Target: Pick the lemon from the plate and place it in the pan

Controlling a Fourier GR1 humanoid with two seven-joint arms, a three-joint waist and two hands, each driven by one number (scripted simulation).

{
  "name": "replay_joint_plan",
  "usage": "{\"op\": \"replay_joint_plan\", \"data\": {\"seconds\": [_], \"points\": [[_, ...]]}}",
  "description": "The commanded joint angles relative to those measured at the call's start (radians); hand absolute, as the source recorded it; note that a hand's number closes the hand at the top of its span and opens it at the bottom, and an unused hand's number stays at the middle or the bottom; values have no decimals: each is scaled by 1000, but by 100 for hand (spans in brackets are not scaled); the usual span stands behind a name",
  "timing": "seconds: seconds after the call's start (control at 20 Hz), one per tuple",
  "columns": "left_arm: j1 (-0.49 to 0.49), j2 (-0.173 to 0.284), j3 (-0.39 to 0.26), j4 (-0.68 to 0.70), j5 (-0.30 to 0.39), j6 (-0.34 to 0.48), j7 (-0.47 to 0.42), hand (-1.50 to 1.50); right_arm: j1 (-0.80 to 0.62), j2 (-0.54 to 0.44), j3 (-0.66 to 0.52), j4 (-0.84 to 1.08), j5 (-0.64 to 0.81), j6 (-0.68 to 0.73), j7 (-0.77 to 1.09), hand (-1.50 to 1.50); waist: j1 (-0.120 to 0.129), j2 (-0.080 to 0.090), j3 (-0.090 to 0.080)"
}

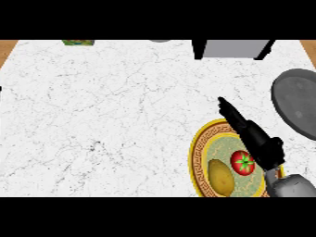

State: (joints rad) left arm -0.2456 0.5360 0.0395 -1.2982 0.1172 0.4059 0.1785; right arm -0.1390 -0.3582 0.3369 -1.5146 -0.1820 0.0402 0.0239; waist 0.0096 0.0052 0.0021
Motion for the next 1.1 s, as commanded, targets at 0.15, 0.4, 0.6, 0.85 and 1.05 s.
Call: {"op": "replay_joint_plan", "data": {"seconds": [0.15, 0.4, 0.6, 0.85, 1.05], "points": [[20, -169, -130, -162, 64, -122, -141, 0, -53, 19, -59, -90, -183, 183, -115, 150, -3, -11, -1], [84, -315, -277, -202, 81, -196, -259, 0, 71, -118, -226, -34, -152, 153, -218, -150, -45, -7, -1], [144, -302, -290, -276, 84, -217, -260, 0, 228, -267, -299, -50, -158, 375, -439, -150, -26, -9, -1], [186, -338, -337, -290, 23, -202, -293, 0, 190, -313, -315, -41, 2, 363, -470, -150, -11, -6, -2], [210, -344, -339, -303, 36, -224, -263, 0, 170, -325, -265, -94, 87, 376, -400, -150, -7, -7, -2]]}}
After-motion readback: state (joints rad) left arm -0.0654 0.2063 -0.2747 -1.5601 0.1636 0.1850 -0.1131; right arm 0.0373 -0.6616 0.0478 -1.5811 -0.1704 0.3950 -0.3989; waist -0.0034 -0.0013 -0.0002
